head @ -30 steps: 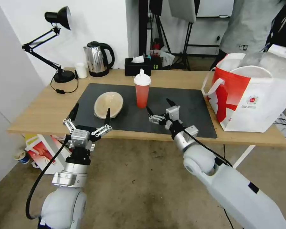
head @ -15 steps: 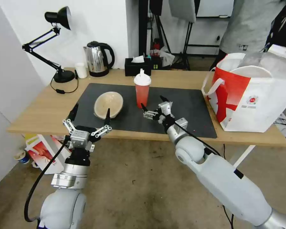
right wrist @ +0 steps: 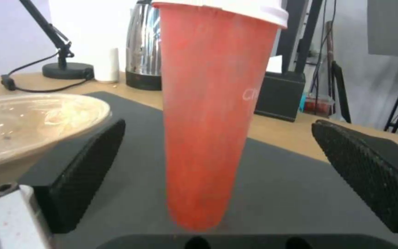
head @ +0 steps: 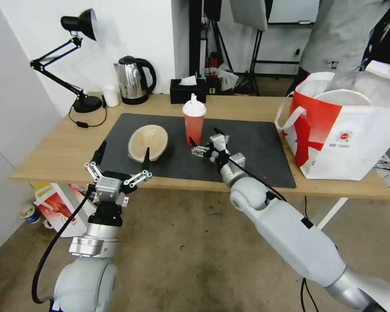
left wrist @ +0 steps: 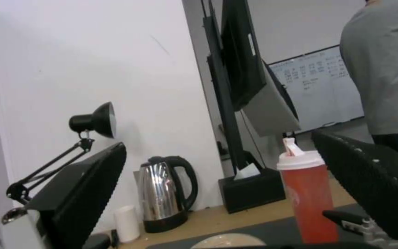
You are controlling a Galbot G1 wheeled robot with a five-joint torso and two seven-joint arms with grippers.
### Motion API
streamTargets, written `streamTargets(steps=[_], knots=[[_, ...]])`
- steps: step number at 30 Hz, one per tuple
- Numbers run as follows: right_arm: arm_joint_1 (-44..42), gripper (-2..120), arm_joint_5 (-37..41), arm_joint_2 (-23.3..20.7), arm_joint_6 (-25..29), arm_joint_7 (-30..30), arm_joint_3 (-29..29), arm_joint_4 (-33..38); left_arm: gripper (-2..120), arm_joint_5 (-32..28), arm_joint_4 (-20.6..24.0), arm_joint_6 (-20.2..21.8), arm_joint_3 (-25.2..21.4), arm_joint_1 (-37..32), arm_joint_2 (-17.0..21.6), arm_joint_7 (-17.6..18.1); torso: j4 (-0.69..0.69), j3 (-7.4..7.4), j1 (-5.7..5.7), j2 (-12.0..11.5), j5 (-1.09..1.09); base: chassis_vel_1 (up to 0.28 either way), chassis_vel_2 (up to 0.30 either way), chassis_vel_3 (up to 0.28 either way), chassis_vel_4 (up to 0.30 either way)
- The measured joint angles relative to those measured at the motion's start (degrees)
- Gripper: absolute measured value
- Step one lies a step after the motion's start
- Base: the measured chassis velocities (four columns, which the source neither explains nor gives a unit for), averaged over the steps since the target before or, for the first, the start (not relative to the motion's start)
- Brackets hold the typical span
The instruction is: Pick up the trash from the table and place it into the takeout bag.
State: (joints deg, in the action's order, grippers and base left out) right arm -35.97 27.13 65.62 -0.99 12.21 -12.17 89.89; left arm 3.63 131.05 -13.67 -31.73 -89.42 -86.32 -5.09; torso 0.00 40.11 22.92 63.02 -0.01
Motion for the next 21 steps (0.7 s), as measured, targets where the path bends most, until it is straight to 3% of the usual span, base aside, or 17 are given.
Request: streamTargets(steps=[21], knots=[[6.24, 100, 0.38, 4.65, 0.56, -2.35, -1.13, -10.93, 100, 0.04, 0.05, -0.12, -0.22, -0.11, -0.04, -0.01, 0.00, 0.00, 0.00, 0.00, 0.00, 0.000, 0.000, 0.000, 0.000]])
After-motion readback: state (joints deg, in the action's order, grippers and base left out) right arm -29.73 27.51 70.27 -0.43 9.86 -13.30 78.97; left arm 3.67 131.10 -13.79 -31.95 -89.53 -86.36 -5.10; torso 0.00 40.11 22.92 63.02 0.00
